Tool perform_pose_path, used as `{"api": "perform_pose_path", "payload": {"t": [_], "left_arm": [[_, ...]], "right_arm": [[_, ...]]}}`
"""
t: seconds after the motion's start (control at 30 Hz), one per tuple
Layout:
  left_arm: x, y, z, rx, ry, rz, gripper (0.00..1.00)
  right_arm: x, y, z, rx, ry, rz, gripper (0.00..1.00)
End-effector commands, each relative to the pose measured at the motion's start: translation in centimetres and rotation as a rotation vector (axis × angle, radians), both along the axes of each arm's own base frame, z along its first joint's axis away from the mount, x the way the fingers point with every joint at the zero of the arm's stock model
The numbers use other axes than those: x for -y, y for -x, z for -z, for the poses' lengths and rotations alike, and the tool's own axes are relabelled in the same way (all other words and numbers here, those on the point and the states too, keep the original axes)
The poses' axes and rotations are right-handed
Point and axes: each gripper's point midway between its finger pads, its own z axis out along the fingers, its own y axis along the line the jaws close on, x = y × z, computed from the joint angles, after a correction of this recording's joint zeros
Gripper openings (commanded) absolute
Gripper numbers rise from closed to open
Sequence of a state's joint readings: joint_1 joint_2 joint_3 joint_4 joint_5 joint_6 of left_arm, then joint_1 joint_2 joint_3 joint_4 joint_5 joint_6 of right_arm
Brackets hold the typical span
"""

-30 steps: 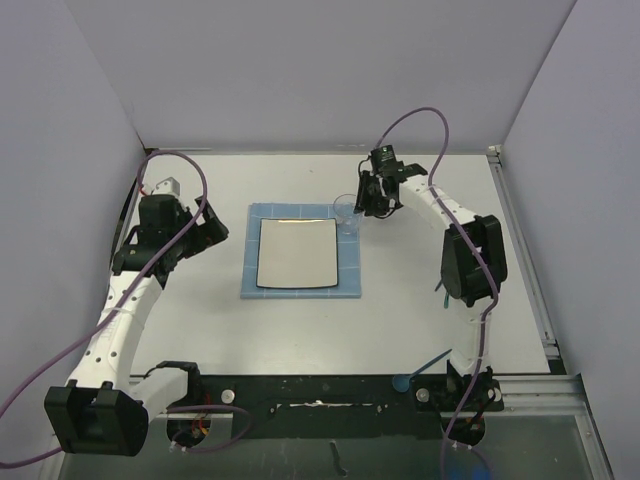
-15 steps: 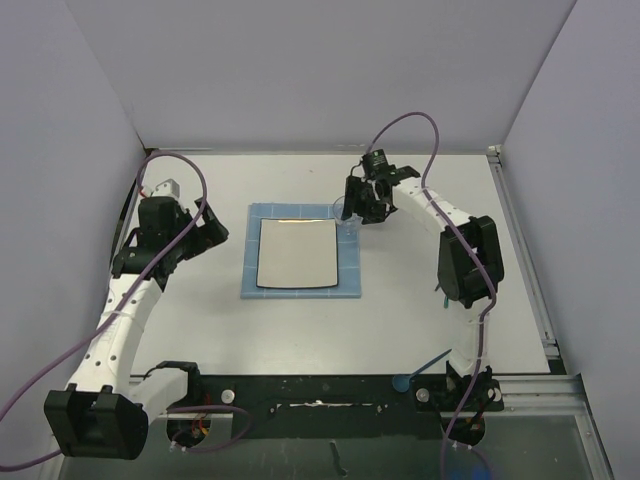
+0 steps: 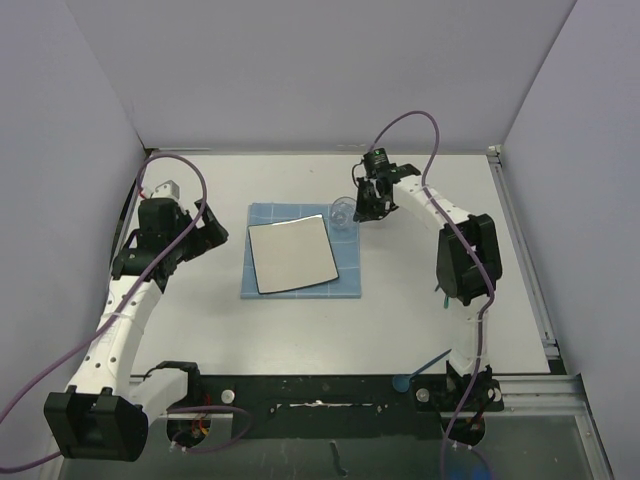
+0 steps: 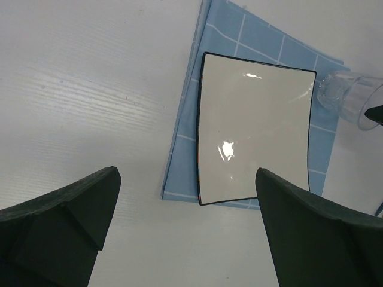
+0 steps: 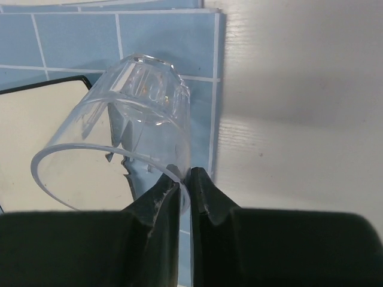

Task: Set the dinner table for one person
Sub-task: Place the cup on the napkin.

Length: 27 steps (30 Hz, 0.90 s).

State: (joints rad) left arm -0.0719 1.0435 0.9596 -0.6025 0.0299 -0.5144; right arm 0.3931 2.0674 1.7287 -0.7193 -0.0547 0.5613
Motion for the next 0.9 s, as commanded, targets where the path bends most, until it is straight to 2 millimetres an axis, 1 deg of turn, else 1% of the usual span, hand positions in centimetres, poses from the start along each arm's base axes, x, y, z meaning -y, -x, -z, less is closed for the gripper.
{"api": "perform_pose_path", "payload": {"t": [0.0,0.23,0.47,0.53,0.73,0.87], "left_arm": [[-0.4,-0.5,-1.4,0.055,-0.013,-0.009,0.97],[-0.2,-0.7,-0.8,0.042,-0.002,-0.008,0.97],[-0.3,-0.7,-0.3,0.033,-0.005,-0.009,0.97],[-0.1,-0.9,0.0,0.03,-0.001,0.001,0.97],[0.6,-1.7,1.6,0.0,0.025,0.022,0.97],[1.2,-2.4,2.3,-0.008,0.053,0.038,0.97]], "right_arm": [[-1.3,-1.2,-1.7,0.051,-0.029,-0.011,0.0],[-1.7,-1.9,-2.2,0.07,-0.048,-0.011,0.0],[-2.1,-3.3,-4.2,0.116,-0.054,-0.013,0.0],[-2.0,-3.5,-4.3,0.119,-0.055,-0.012,0.0],[-1.5,-3.8,-4.2,0.116,-0.056,-0.004,0.0],[-0.6,-4.1,-4.2,0.117,-0.049,0.008,0.0]]}}
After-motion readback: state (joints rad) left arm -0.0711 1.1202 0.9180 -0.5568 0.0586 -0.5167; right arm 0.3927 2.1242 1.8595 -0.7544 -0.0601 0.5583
